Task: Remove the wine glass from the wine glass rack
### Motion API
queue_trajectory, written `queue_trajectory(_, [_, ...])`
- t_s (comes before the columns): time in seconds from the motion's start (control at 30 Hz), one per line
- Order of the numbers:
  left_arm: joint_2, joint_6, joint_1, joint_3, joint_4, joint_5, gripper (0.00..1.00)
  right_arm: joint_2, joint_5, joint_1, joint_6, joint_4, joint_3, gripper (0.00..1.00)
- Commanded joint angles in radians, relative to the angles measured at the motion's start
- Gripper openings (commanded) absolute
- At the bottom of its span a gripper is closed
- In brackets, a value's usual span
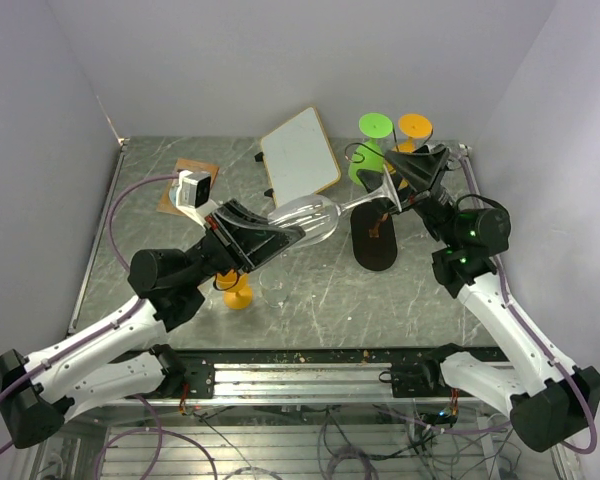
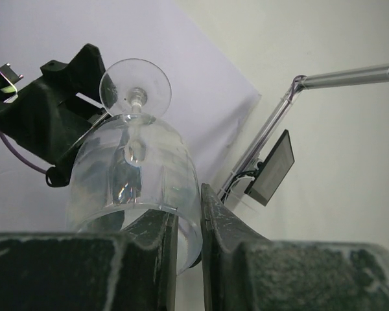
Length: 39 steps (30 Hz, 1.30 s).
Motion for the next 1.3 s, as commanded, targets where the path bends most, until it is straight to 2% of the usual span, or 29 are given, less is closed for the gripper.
queue_trajectory(0.0, [-0.061,0.057,-0.005,0.065,-0.074,0.015,0.07,-0.055,0.064,-0.002,-0.110,-0.262,0.051,0.69])
queue_trajectory(0.1, [-0.105,0.121,-0.006,0.092,-0.223,-0.012,0.07,-0.081,0.117,-0.005,-0.221,-0.447,0.087,0.80])
queue_trajectory(0.23, [-0.168,0.210,-0.005,0.145,-0.506,-0.121,0.07,-0.111,0.207,-0.010,-0.332,-0.624,0.106,0.88])
queue_trajectory(0.37, [-0.211,0.273,-0.005,0.233,-0.867,-0.314,0.07,-0.127,0.263,-0.037,-0.465,-0.729,0.152,0.89])
queue_trajectory(0.53, [-0.208,0.344,-0.005,0.341,-1.167,-0.494,0.07,-0.153,0.451,-0.040,-0.720,-0.941,0.276,0.90])
queue_trajectory(0.63, [-0.167,0.374,-0.005,0.436,-1.373,-0.627,0.07,-0.181,0.600,-0.041,-0.831,-1.067,0.335,0.90])
queue_trajectory(0.73, [-0.100,0.388,-0.005,0.532,-1.561,-0.765,0.07,-0.222,0.721,-0.041,-0.901,-1.102,0.343,0.90])
queue_trajectory(0.8, [-0.038,0.421,-0.006,0.599,-1.662,-0.808,0.07,-0.246,0.789,-0.040,-0.942,-1.113,0.344,0.90])
queue_trajectory(0.93, [0.097,0.442,-0.004,0.729,-1.853,-0.901,0.07,-0.282,0.855,-0.041,-0.994,-1.137,0.358,0.90])
queue_trajectory(1.07, [0.212,0.528,0.000,0.806,-1.931,-0.934,0.07,-0.300,0.881,-0.041,-1.031,-1.140,0.371,0.88])
queue_trajectory(1.17, [0.283,0.596,0.039,0.833,-1.954,-0.901,0.07,-0.299,0.884,-0.041,-1.060,-1.142,0.385,0.87])
queue_trajectory(1.27, [0.337,0.640,0.137,0.830,-1.944,-0.803,0.07,-0.295,0.874,-0.041,-1.084,-1.143,0.395,0.87])
